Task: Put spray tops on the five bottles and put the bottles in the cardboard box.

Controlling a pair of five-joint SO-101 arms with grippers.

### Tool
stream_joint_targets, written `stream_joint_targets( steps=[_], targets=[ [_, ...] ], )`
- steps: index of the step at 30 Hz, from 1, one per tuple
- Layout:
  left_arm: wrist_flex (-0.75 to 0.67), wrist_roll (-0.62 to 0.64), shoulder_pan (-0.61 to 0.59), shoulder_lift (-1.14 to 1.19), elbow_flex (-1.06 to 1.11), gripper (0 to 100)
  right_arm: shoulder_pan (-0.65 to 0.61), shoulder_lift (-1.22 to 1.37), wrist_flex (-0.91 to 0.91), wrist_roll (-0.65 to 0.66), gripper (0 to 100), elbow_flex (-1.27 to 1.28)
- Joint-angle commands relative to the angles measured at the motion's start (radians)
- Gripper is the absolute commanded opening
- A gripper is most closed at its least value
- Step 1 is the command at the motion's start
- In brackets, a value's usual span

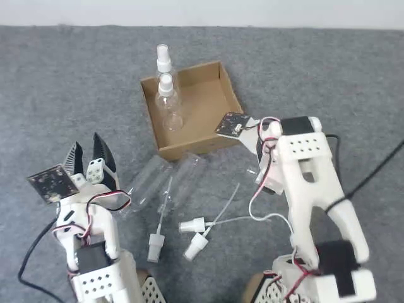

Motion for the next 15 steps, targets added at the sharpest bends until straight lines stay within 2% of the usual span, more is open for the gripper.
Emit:
stream_joint_targets(
  steps=[1, 9, 15],
  targets=[
    [0.003, -0.009, 0.002, -0.012, -0.007, 15, -0.004, 0.053, -0.058, 0.021, 22.7, -0.097],
    [0.003, -0.009, 0.002, -0.012, -0.007, 15, -0.012, 0.156, -0.168, 0.028, 22.7, -0.094],
    [0.003, -0.009, 0.002, -0.012, -0.007, 15, -0.01, 0.225, -0.171, 0.028, 22.7, -0.097]
  ],
)
